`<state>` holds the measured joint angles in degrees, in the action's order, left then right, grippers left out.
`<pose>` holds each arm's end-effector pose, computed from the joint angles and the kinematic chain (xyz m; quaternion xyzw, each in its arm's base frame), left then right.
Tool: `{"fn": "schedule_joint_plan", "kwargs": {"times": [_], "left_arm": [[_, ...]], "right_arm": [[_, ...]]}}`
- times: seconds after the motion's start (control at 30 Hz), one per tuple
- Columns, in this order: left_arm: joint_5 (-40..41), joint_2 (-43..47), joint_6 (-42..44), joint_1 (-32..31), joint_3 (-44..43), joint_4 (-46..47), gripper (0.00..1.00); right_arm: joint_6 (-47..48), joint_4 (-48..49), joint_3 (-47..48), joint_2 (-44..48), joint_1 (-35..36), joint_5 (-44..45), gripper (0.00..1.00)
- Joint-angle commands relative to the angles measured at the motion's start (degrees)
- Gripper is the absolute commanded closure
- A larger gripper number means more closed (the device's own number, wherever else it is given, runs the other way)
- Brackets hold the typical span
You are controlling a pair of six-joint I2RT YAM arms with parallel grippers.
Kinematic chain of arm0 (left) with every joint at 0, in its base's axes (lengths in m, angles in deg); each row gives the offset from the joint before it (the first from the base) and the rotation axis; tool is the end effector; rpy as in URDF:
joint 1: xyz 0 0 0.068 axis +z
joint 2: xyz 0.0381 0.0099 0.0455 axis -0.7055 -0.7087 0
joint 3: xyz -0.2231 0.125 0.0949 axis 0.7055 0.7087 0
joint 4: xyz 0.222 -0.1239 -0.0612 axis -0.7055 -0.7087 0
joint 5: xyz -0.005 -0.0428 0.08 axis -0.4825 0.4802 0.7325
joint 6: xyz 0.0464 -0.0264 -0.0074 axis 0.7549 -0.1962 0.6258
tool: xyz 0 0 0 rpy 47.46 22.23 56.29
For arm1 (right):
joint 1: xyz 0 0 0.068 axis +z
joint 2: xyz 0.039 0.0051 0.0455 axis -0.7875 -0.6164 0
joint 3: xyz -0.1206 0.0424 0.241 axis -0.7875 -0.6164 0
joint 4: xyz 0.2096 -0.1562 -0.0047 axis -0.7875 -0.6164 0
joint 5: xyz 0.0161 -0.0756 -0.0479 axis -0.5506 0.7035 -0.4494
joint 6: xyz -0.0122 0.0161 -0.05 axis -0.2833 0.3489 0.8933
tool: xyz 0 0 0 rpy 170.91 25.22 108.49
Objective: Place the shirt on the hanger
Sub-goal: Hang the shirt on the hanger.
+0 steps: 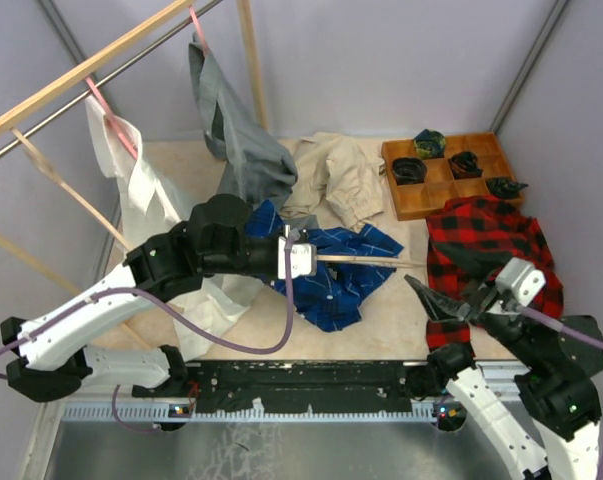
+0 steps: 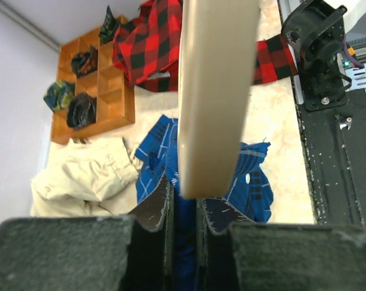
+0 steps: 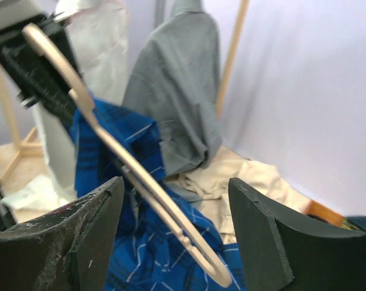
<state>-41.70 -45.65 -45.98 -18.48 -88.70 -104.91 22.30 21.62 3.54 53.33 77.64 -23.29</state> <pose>0.0968 -0.2179 0.4433 0.6694 0.4539 -0.2670 0.5241 0.0001 0.0159 0.4076 -0.3134 0.5309 0.2647 0.7415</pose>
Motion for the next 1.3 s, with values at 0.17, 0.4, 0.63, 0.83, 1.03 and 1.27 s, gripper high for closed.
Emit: {"fn": "schedule_joint_plan", "kwargs": {"times": [0.17,0.4,0.63,0.83,1.03,1.27], "left_arm": [[10.07,-1.5,-20.17,-0.02,2.58,6.32,1.0],[12.57,-11.34,-33.88,0.06,-0.27,-0.26,1.0],[19.56,-18.99,-42.13,0.15,-0.46,-5.35,1.0],[20.02,-20.75,-45.73,0.28,-0.43,-3.35,1.0],[19.16,-21.6,-46.42,1.42,0.71,-2.62,1.0],[24.35,-16.47,-49.26,2.88,4.45,1.24,1.0]], "right_arm": [[-17.71,-18.78,8.55,-7.34,0.08,37.93,0.24],[-35.33,-35.09,14.16,-20.24,0.06,38.91,0.01],[-41.07,-31.86,11.06,-23.68,0.06,32.34,0.01],[-43.29,-26.17,8.25,-23.49,0.11,24.35,0.01],[-40.31,-20.15,0.48,-22.45,0.06,17.64,0.01],[-40.71,-19.13,-1.43,-17.08,0.06,28.19,0.01]]}}
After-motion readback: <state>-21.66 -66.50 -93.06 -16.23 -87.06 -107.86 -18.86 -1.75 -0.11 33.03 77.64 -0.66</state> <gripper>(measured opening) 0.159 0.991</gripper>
